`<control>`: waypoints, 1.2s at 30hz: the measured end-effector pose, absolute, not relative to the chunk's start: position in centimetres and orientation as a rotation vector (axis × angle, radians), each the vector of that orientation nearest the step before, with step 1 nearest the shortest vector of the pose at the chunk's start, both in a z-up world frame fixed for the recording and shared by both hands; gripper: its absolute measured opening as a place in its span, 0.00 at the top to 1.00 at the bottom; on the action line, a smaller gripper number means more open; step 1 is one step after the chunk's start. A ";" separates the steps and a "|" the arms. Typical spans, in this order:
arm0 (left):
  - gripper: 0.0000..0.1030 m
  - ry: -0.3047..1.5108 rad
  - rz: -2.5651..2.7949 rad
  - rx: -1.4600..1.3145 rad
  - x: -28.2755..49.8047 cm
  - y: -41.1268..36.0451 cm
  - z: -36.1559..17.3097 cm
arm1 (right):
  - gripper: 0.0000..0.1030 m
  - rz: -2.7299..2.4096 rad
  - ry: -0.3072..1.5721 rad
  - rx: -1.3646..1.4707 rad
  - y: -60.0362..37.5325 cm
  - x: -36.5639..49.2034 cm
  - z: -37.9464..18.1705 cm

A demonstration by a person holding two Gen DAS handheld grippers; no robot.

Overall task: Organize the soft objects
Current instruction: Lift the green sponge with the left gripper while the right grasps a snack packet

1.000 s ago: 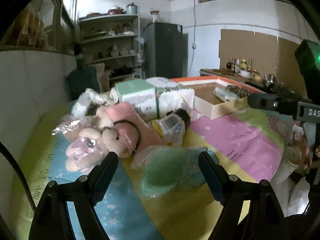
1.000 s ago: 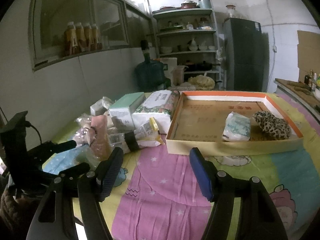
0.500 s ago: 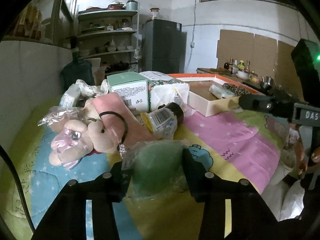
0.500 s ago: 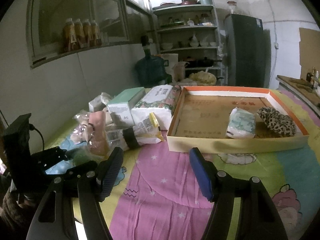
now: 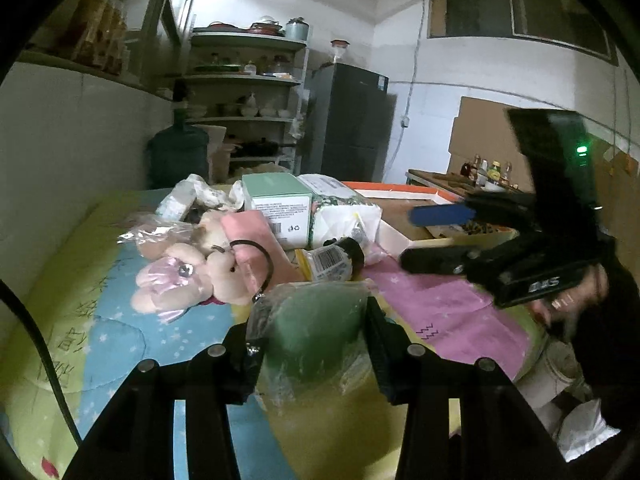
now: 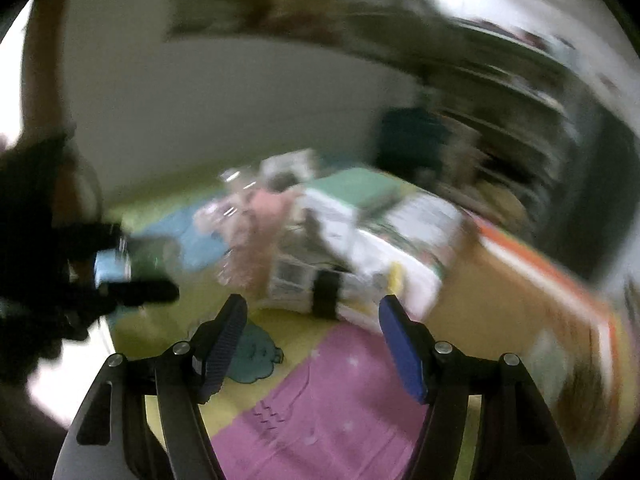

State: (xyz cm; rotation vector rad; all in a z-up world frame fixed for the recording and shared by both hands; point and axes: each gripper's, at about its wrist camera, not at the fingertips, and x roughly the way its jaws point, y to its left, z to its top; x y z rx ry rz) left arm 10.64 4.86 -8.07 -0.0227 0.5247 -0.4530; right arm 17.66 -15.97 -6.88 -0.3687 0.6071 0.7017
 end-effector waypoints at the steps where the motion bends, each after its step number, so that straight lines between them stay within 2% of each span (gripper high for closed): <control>1: 0.55 0.524 -0.451 -0.026 10.6 4.8 -8.0 | 0.32 0.749 0.614 -0.446 -15.4 18.3 -6.9; 13: 0.55 0.549 -0.457 -0.080 10.4 5.2 -8.6 | 0.32 0.990 0.709 -0.980 -10.2 21.9 -9.6; 17: 0.55 0.555 -0.450 -0.094 10.7 5.8 -8.8 | 0.43 0.991 0.714 -1.091 -9.3 22.6 -10.8; 20: 0.55 0.560 -0.452 -0.103 10.8 6.2 -8.9 | 0.53 0.976 0.713 -1.121 -8.8 23.4 -11.2; 22: 0.55 0.562 -0.451 -0.105 10.9 6.3 -8.9 | 0.55 0.974 0.726 -1.115 -8.6 23.7 -11.2; 36: 0.55 0.558 -0.445 -0.127 10.9 6.6 -8.7 | 0.56 0.932 0.739 -0.946 -9.5 23.0 -9.6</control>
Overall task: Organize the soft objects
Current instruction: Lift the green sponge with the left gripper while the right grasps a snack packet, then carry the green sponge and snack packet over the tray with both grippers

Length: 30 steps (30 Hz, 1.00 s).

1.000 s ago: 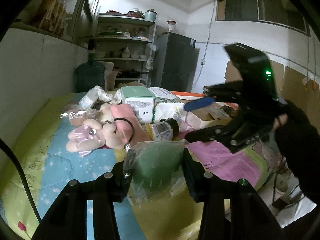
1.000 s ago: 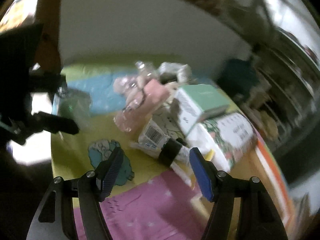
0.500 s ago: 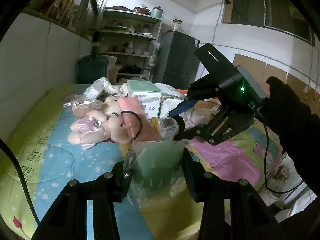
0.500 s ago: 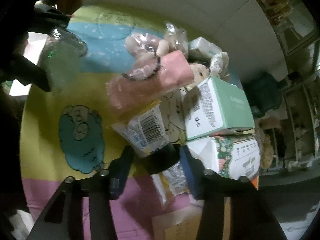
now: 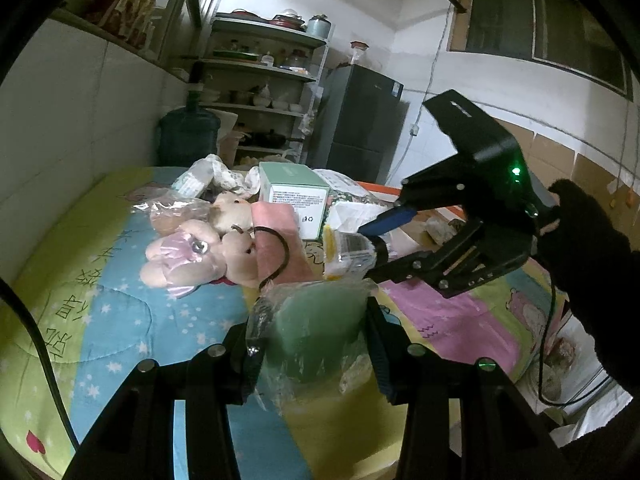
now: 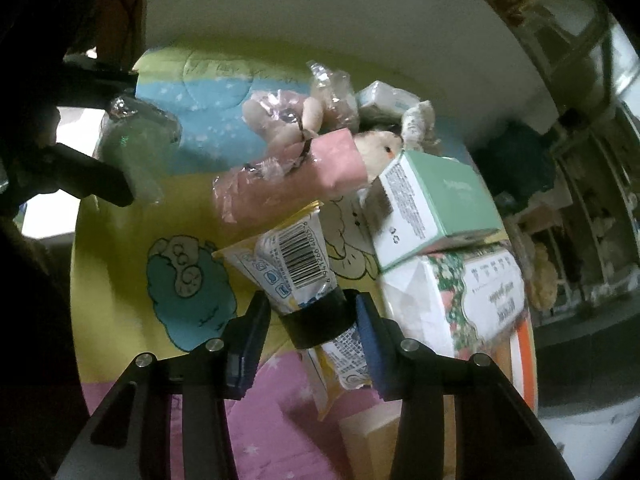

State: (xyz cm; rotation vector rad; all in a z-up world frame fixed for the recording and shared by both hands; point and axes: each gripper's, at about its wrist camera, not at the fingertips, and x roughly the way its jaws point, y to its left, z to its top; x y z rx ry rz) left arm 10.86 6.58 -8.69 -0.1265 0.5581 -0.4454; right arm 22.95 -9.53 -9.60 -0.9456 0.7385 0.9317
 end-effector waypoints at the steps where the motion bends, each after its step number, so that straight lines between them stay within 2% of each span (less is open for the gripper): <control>1: 0.55 0.556 -0.445 -0.126 10.8 6.5 -8.6 | 0.56 0.927 0.732 -0.927 -9.8 22.8 -9.3; 12: 0.55 0.536 -0.430 -0.099 10.7 4.6 -7.0 | 0.56 0.800 0.638 -0.659 -13.5 19.3 -5.0; 22: 0.55 0.502 -0.458 -0.050 11.4 0.6 -4.6 | 0.56 0.545 0.651 -0.300 -20.6 17.8 -1.4; 30: 0.55 0.492 -0.488 -0.048 12.7 -2.9 -3.4 | 0.56 0.377 0.659 -0.125 -27.6 17.6 -0.8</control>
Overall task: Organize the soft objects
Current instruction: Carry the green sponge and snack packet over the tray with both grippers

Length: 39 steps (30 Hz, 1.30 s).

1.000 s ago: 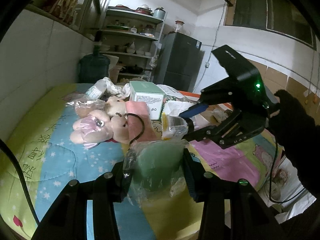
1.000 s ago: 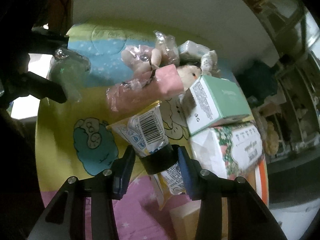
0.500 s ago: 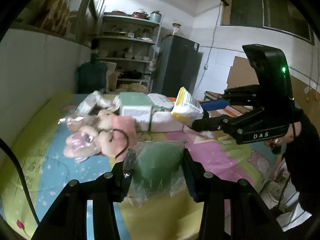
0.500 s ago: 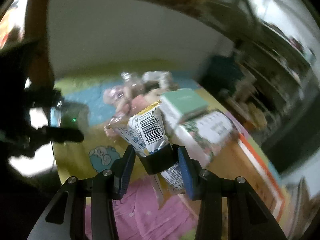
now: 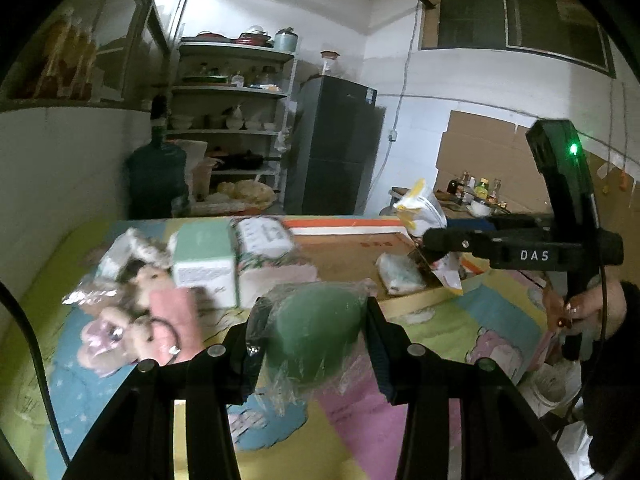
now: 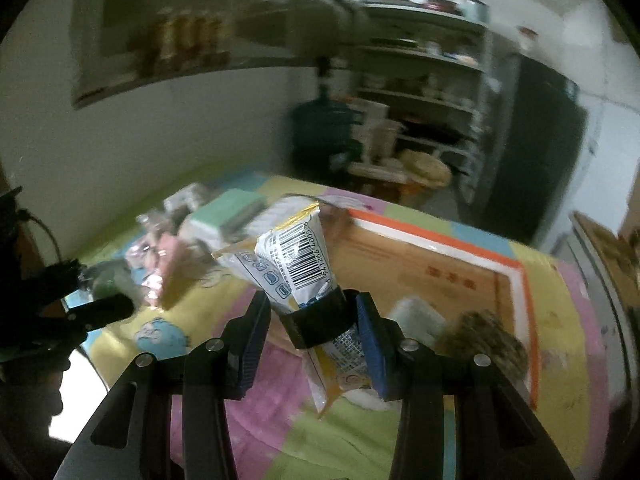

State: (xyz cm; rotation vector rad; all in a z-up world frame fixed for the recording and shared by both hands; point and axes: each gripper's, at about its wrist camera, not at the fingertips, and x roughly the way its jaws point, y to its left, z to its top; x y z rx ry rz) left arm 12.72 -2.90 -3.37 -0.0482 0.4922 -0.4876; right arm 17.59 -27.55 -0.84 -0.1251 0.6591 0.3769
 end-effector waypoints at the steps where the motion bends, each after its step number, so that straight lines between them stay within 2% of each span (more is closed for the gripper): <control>1: 0.55 0.492 -0.491 -0.045 13.0 -3.4 -3.2 | 0.56 0.359 0.660 -0.106 -28.4 17.6 -0.8; 20: 0.55 0.534 -0.520 -0.051 18.7 -13.9 -2.4 | 0.56 0.159 0.622 0.109 -40.0 18.5 -0.9; 39: 0.55 0.614 -0.351 -0.022 25.2 -18.6 -4.7 | 0.56 0.107 0.681 0.166 -41.8 23.8 -4.1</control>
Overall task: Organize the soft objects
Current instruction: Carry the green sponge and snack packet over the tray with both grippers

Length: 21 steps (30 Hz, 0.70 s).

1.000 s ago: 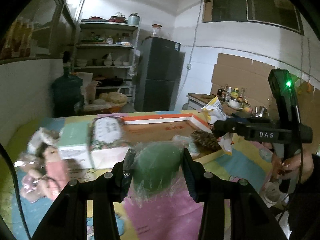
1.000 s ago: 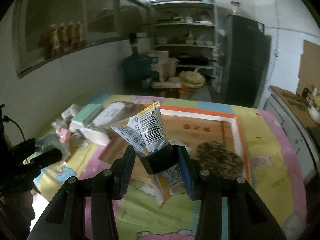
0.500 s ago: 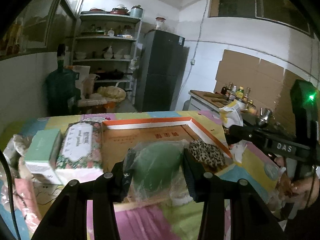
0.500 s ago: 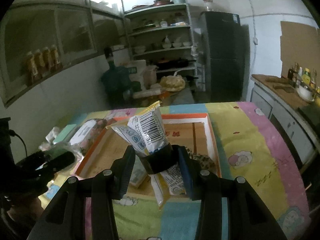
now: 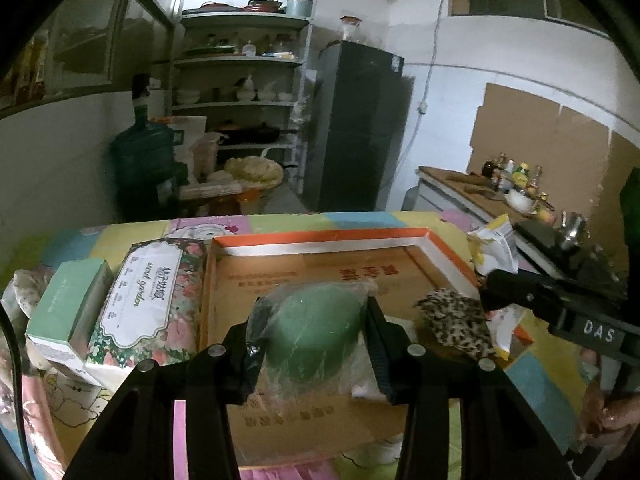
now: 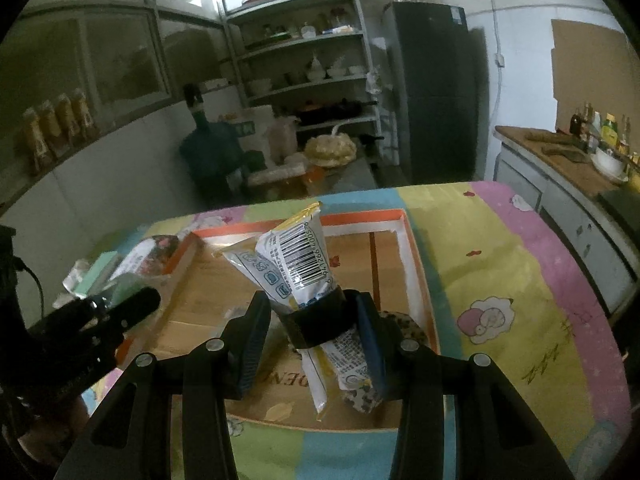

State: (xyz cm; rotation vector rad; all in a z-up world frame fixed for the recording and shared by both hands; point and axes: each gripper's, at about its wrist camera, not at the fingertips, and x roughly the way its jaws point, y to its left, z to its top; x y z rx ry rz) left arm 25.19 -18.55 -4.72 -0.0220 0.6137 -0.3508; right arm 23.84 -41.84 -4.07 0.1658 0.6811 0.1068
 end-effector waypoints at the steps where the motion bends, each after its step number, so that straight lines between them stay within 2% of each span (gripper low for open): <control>1: 0.55 0.617 -0.344 -0.020 25.4 -18.6 -4.8 | 0.56 0.104 0.685 0.161 -41.8 24.0 -4.3; 18: 0.55 0.690 -0.301 -0.026 28.6 -19.5 -6.0 | 0.56 0.099 0.723 0.147 -41.7 26.0 -5.8; 21: 0.55 0.702 -0.294 -0.015 28.9 -19.8 -6.4 | 0.62 0.099 0.736 0.145 -41.7 26.3 -6.2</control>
